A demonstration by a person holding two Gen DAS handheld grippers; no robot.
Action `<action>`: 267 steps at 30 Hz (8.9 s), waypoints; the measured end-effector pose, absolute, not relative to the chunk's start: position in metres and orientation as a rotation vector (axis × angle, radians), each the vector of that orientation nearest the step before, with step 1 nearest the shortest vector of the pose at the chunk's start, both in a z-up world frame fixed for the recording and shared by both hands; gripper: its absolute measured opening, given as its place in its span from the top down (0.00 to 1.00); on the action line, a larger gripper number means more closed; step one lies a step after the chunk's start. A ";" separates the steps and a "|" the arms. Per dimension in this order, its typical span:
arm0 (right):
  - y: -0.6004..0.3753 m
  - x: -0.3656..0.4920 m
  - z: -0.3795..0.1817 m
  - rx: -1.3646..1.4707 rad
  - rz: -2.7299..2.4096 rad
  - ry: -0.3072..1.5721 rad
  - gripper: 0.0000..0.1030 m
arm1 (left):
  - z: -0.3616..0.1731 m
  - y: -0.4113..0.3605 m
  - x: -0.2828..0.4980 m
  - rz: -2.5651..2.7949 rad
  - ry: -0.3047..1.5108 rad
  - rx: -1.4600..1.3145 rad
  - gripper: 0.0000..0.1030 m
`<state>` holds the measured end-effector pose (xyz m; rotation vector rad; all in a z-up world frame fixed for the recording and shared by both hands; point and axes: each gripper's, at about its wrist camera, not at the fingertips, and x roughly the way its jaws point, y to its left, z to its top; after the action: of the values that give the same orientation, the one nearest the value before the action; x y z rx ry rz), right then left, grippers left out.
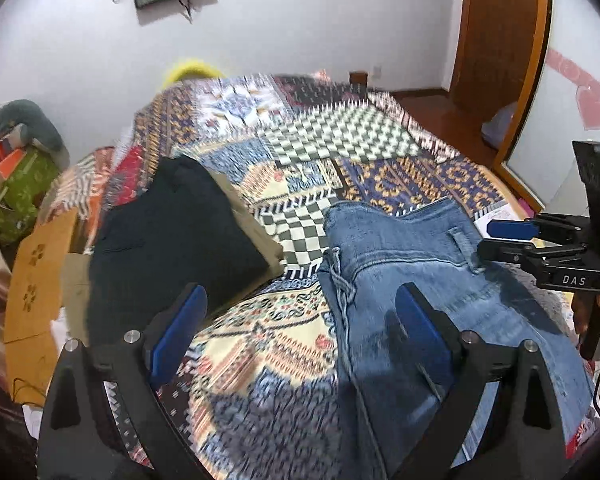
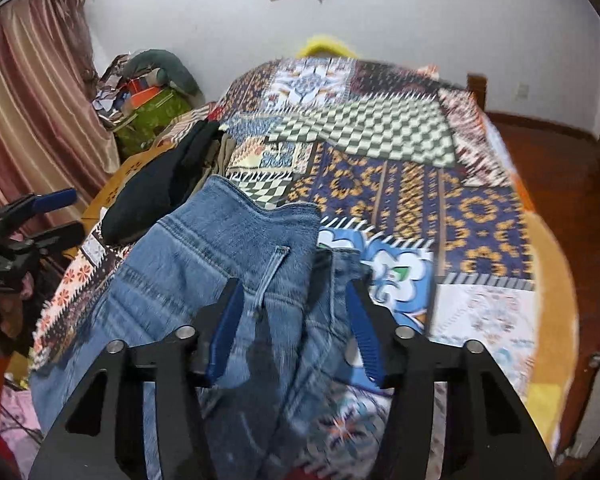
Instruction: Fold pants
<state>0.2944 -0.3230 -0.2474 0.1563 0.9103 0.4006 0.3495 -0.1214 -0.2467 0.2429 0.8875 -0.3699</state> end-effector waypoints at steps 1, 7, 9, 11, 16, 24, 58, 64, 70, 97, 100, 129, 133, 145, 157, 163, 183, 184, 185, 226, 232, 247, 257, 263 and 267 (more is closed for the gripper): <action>-0.322 0.300 -0.252 0.166 0.405 0.919 0.65 | -0.252 -0.125 0.354 -0.374 0.900 0.247 0.07; -0.320 0.310 -0.267 0.226 0.470 0.944 0.79 | -0.286 -0.137 0.377 -0.389 0.960 0.259 0.05; -0.319 0.310 -0.269 0.223 0.478 0.947 0.81 | -0.287 -0.134 0.381 -0.397 0.967 0.227 0.03; -0.320 0.308 -0.266 0.216 0.484 0.931 0.84 | -0.289 -0.134 0.383 -0.398 0.971 0.221 0.01; -0.317 0.295 -0.235 0.132 0.468 0.811 0.86 | -0.283 -0.140 0.382 -0.378 0.970 0.232 0.01; -0.322 0.304 -0.269 0.058 0.386 0.883 0.87 | -0.302 -0.148 0.391 -0.372 0.994 0.251 0.00; -0.324 0.222 -0.235 0.105 0.405 0.957 0.46 | -0.263 -0.131 0.292 -0.472 1.009 0.285 0.00; -0.334 0.206 -0.241 0.138 0.396 1.008 0.32 | -0.284 -0.120 0.294 -0.516 1.133 0.234 0.00; -0.338 0.205 -0.267 0.233 0.404 1.083 0.26 | -0.308 -0.103 0.323 -0.584 1.297 -0.012 0.00; -0.341 0.237 -0.302 0.469 0.561 1.172 0.17 | -0.323 -0.134 0.339 -0.782 1.407 0.015 0.00; -0.339 0.240 -0.304 0.488 0.571 1.174 0.16 | -0.328 -0.144 0.346 -0.798 1.415 0.013 0.00; -0.329 0.255 -0.234 0.330 0.521 0.963 0.72 | -0.245 -0.147 0.335 -0.780 1.089 0.049 0.36; -0.326 0.256 -0.213 0.315 0.528 0.907 0.72 | -0.222 -0.138 0.331 -0.757 1.014 0.052 0.39; -0.297 0.271 -0.166 0.261 0.575 0.769 0.72 | -0.172 -0.096 0.326 -0.658 0.846 0.041 0.40; -0.242 0.311 -0.140 0.206 0.664 0.705 0.72 | -0.145 -0.029 0.336 -0.568 0.776 -0.022 0.40; -0.211 0.334 -0.136 0.188 0.704 0.690 0.72 | -0.141 0.006 0.357 -0.524 0.755 -0.040 0.40; -0.117 0.445 -0.185 0.150 0.754 0.784 0.72 | -0.193 0.074 0.464 -0.408 0.849 -0.113 0.40; -0.114 0.454 -0.192 0.150 0.752 0.796 0.72 | -0.199 0.075 0.471 -0.401 0.858 -0.114 0.40; -0.112 0.458 -0.196 0.149 0.751 0.803 0.72 | -0.205 0.075 0.477 -0.398 0.868 -0.119 0.40; -0.134 0.347 -0.105 0.030 0.668 0.533 0.57 | -0.100 0.068 0.328 -0.176 0.529 0.051 0.28; -0.138 0.289 -0.063 -0.002 0.668 0.408 0.57 | -0.058 0.057 0.262 -0.162 0.385 0.039 0.26; -0.157 0.184 -0.025 0.036 0.636 0.188 0.35 | -0.021 0.044 0.148 -0.102 0.159 0.004 0.04; -0.161 0.170 -0.022 0.056 0.572 0.145 0.06 | -0.024 0.046 0.131 -0.076 0.163 -0.017 0.01; -0.162 0.168 -0.023 0.046 0.545 0.143 0.01 | -0.030 0.043 0.129 -0.080 0.170 -0.016 0.01; -0.164 0.165 -0.026 0.054 0.548 0.143 0.01 | -0.031 0.043 0.128 -0.086 0.172 -0.022 0.01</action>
<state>0.1647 -0.1637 -0.0258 0.0542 0.1432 0.5482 0.1282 0.0428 -0.0309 -0.0216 0.1715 -0.0857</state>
